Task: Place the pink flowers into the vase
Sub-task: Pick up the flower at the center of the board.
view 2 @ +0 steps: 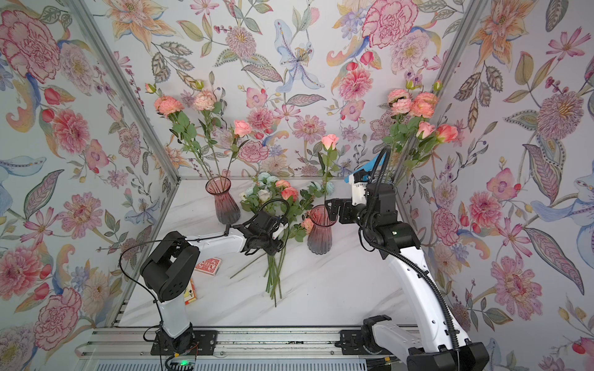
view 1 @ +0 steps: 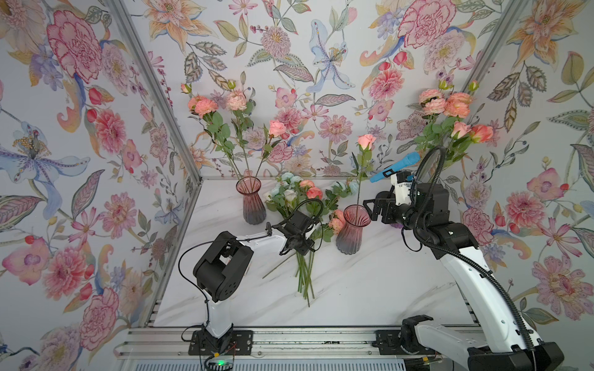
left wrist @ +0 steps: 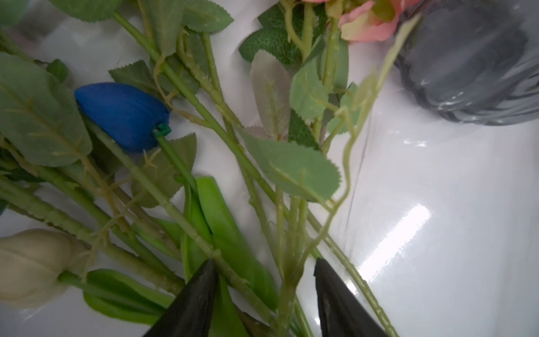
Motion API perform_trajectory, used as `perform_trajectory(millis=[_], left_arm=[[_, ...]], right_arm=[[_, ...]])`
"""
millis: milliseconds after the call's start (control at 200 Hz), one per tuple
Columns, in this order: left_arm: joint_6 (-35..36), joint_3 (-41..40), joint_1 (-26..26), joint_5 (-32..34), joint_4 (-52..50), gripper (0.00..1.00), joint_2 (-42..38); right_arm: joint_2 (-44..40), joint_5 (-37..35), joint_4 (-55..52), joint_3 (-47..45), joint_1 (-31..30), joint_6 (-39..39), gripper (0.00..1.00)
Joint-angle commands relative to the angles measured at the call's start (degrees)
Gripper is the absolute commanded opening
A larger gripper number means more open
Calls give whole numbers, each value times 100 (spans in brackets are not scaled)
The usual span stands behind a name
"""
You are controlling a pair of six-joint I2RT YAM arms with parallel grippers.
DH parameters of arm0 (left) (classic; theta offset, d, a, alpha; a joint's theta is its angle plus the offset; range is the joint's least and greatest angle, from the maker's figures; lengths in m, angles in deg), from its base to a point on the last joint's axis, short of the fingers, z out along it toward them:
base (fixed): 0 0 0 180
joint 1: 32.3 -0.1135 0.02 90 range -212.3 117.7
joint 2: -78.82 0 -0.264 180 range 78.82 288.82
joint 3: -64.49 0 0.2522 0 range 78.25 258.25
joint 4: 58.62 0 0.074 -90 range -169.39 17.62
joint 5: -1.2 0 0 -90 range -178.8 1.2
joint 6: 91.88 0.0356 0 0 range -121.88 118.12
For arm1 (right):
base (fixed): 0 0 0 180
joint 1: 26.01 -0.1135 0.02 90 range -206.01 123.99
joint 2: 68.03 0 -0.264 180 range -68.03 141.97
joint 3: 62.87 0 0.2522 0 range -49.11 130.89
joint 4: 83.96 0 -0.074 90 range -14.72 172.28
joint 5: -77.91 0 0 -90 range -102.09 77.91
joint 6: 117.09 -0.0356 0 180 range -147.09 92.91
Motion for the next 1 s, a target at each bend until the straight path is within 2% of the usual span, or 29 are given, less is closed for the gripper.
perform_trajectory(millis=[0, 295, 740, 881, 996], left_arm=[[-74, -106, 56, -123, 21, 53, 135], [-106, -210, 51, -200, 91, 44, 169], [-145, -333, 51, -588, 347, 39, 172], [-153, -305, 55, -680, 377, 29, 190], [-138, -328, 51, -738, 422, 28, 133]], right_arm=[[114, 311, -127, 76, 3, -43, 99], [126, 253, -211, 31, -21, -38, 100], [158, 138, -206, -54, -26, -101, 99], [149, 115, -205, -63, -15, -99, 99], [150, 113, -202, -72, -15, -100, 99]])
